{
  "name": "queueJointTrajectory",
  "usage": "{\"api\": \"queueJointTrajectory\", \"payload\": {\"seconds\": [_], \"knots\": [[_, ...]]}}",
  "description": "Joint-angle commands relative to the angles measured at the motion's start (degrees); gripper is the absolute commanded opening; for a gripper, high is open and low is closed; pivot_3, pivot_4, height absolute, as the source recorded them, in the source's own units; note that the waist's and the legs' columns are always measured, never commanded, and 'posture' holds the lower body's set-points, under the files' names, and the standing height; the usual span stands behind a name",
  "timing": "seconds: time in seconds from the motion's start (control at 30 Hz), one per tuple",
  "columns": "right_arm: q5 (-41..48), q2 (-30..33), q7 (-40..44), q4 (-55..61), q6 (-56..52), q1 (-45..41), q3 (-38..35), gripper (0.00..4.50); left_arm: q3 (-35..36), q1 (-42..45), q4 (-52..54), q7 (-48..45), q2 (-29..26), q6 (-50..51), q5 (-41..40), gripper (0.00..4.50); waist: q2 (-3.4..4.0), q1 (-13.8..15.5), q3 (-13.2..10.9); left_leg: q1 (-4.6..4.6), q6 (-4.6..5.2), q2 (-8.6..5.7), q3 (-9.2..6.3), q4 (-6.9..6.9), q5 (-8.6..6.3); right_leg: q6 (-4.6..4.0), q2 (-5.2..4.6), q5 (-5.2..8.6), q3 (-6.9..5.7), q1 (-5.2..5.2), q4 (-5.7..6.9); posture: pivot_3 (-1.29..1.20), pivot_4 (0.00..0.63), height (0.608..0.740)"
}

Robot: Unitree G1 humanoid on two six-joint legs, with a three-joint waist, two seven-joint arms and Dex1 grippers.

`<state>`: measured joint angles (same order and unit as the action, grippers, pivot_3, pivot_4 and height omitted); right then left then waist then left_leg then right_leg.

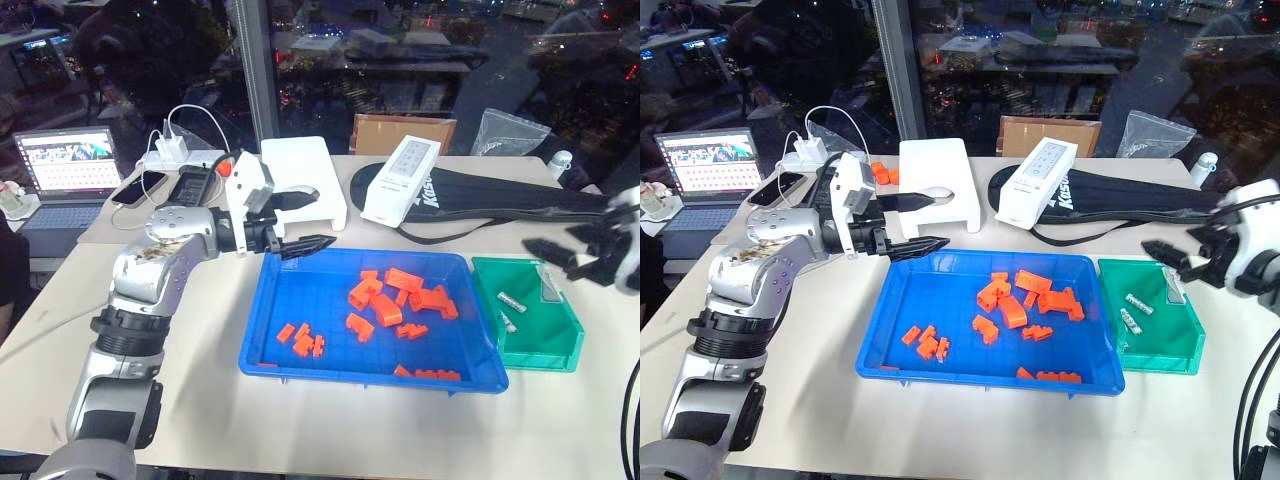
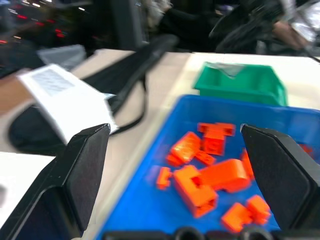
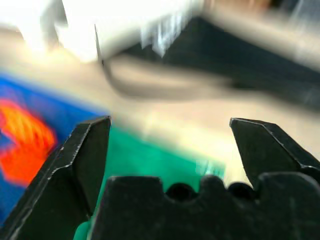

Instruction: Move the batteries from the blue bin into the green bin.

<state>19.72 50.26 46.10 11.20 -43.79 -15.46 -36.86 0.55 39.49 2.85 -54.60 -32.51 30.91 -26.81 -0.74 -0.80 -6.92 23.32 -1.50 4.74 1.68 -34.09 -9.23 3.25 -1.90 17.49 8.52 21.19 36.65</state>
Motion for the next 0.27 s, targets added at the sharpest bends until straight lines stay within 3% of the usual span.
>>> {"api": "queueJointTrajectory", "payload": {"seconds": [0.03, 0.27], "knots": [[2.39, -1.17, 1.51, 2.51, 3.14, 7.22, -8.16, 4.46, 4.98, -3.51, -0.07, 2.66, -0.90, -2.67, 0.06, 4.50, -0.01, 0.12, -0.01, 0.02, 0.00, 0.00, 0.00, 0.00, 0.00, 0.01, -0.01, 0.00, 0.01, -0.02, -0.02, 0.00, 0.150, 0.722], [3.52, -6.59, -4.87, 4.08, 5.40, 11.81, -9.03, 4.46, 6.97, -7.67, -4.43, 5.22, -0.88, -5.69, 1.58, 4.50, -0.05, -0.17, -0.03, -0.03, -0.05, -0.10, 0.00, -0.18, 0.03, 0.21, -0.10, 0.06, 0.06, -0.12, 0.02, 0.00, 0.150, 0.722]]}}
